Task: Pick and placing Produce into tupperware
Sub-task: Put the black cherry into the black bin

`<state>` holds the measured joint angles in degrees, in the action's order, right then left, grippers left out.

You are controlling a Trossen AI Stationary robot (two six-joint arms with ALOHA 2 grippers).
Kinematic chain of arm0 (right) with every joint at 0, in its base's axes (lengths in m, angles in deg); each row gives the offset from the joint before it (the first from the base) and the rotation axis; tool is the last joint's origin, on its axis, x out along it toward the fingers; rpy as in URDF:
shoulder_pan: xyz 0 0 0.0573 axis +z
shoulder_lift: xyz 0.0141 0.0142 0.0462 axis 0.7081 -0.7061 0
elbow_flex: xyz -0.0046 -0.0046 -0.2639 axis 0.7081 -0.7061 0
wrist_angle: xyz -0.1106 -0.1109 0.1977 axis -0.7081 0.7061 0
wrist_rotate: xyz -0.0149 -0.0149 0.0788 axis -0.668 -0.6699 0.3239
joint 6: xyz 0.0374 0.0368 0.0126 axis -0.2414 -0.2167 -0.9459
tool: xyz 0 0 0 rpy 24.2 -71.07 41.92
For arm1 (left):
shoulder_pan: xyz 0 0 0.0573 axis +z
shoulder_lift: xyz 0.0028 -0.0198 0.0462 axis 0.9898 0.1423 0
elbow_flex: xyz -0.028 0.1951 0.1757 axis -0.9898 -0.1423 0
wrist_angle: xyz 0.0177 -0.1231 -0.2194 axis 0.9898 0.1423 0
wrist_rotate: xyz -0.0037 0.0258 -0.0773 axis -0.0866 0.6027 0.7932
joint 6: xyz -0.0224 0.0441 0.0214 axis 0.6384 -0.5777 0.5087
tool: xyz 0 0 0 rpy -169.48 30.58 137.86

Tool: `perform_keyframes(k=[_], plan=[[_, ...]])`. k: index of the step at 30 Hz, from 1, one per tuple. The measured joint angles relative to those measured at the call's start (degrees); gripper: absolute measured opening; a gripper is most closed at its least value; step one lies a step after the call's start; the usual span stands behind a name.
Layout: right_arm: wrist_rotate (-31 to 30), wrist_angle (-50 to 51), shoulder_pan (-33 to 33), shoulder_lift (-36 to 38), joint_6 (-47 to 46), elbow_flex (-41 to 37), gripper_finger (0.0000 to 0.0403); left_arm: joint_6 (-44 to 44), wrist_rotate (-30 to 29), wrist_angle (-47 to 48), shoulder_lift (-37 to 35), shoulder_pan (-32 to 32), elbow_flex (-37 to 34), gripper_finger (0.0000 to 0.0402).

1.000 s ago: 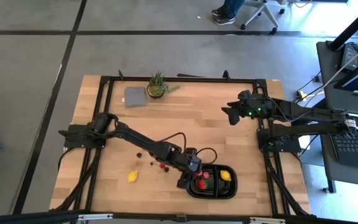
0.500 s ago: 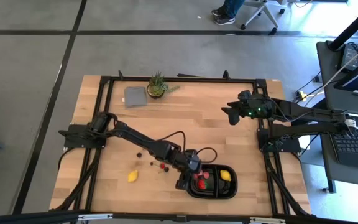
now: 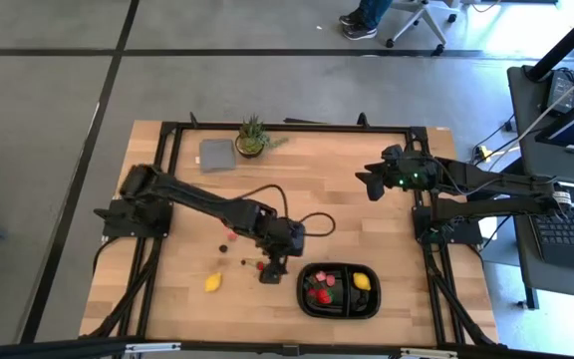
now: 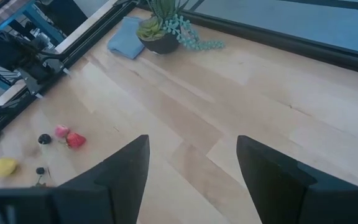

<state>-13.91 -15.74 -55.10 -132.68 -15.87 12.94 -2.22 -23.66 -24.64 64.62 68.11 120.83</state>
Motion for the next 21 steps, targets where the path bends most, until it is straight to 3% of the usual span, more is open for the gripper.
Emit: perform_keyframes(k=[2, 9, 16, 21], plan=[[0.02, 0.00, 0.00, -0.01, 0.04, 0.00, 0.0244, 0.80, -1.24, 6.13, -2.07, -0.84, 0.00, 0.0259], [-0.01, 0.40, 0.01, -0.45, 0.26, 0.00, 0.0244, 0.42, -1.61, 13.38, -2.63, -3.27, -0.07, 0.0263], [-0.03, 0.33, 0.02, -2.87, 1.54, 0.00, 0.0244, 1.96, -9.47, 10.39, 0.21, -5.38, -2.18, 0.0253], [-0.02, 0.37, 0.04, -5.35, 1.55, 0.00, 0.0244, 4.49, -11.09, 7.33, 3.05, -6.76, -2.90, 0.0247]])
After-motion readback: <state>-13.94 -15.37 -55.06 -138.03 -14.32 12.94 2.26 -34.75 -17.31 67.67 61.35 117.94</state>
